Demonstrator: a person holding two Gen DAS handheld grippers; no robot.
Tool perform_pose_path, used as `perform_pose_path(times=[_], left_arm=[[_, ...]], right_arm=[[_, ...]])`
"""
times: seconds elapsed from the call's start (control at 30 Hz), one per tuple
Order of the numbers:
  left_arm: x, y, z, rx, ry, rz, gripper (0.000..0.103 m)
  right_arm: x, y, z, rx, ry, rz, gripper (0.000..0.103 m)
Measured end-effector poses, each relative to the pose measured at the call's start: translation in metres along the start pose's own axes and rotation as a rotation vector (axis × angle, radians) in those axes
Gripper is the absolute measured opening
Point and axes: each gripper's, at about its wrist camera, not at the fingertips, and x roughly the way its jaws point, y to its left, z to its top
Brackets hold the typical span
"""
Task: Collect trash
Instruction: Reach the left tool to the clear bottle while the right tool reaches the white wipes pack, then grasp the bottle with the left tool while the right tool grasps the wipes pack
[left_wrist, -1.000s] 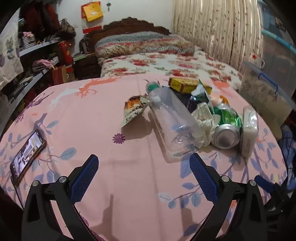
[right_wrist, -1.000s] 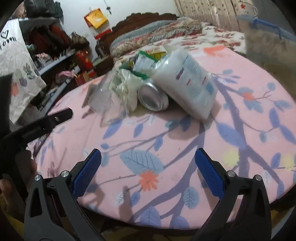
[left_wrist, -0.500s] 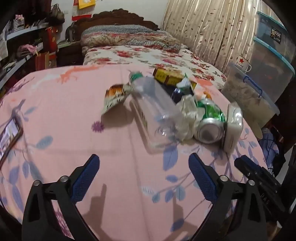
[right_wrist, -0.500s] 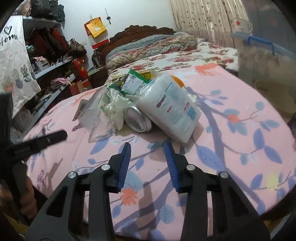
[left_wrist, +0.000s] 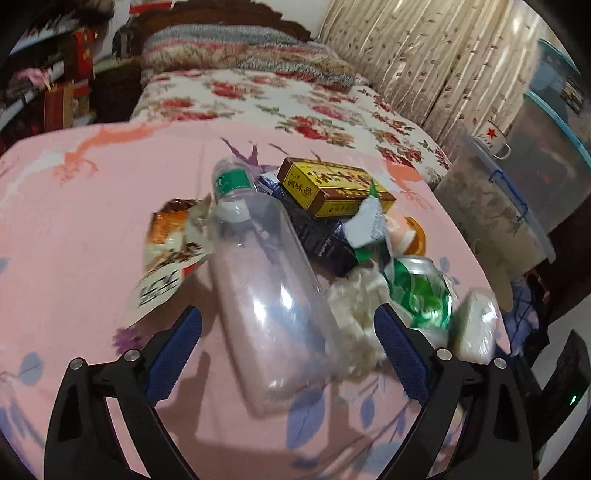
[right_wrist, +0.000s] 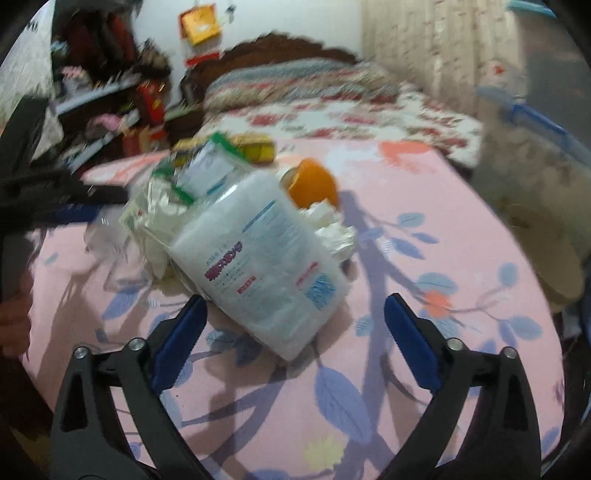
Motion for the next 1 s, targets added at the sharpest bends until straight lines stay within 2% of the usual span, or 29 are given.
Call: perform_pose_path(times=[0.03, 0.13, 0.17, 0.2, 0.37, 0.53, 0.6, 0.67, 0.77, 0.83, 0.9, 0.93, 1.0], left_arm=[[0.006, 0.000, 0.002, -0.003, 0.006, 0.006, 0.089], [0.015, 0.005, -0.001, -0.026, 0.020, 0.019, 0.067], [0.013, 0.008, -0.003, -0.034, 0.016, 0.005, 0.066], [0.011, 0.010, -0.006, -0.035, 0.010, -0.005, 0.066], [-0.017, 0.021, -0.036, -0.005, -0.001, -0.028, 0.065], [-0.052, 0.024, -0.075, 0.098, -0.026, -0.029, 0.065], [-0.059, 0.026, -0.087, 0.133, -0.017, -0.035, 0.065], [-0.065, 0.031, -0.103, 0.165, -0.004, -0.038, 0.065], [-0.072, 0.036, -0.114, 0.179, -0.006, -0.042, 0.065], [-0.073, 0.037, -0.114, 0.177, -0.010, -0.044, 0.065], [-0.072, 0.037, -0.112, 0.171, -0.010, -0.041, 0.067], [-0.072, 0.036, -0.110, 0.170, -0.011, -0.032, 0.071], [-0.070, 0.034, -0.108, 0.176, -0.016, -0.009, 0.078]], right_arm=[[0.006, 0.002, 0.002, -0.026, 0.012, -0.003, 0.097], [0.014, 0.005, 0.003, -0.042, 0.007, -0.002, 0.094], [0.014, 0.004, 0.002, -0.032, 0.008, 0.020, 0.079], [0.014, 0.005, 0.002, -0.023, 0.010, 0.029, 0.075], [-0.012, 0.014, -0.013, 0.017, -0.066, 0.061, 0.069], [-0.042, 0.020, -0.025, 0.081, -0.107, 0.109, 0.069], [-0.048, 0.013, -0.029, 0.160, -0.092, 0.201, 0.069], [-0.048, -0.002, -0.036, 0.289, -0.067, 0.351, 0.070], [-0.039, -0.022, -0.047, 0.432, -0.032, 0.440, 0.072], [-0.033, -0.030, -0.055, 0.495, -0.018, 0.441, 0.074], [-0.030, -0.039, -0.058, 0.525, -0.012, 0.370, 0.078], [-0.031, -0.040, -0.060, 0.525, -0.016, 0.329, 0.079], [-0.035, -0.044, -0.060, 0.511, -0.039, 0.239, 0.092]])
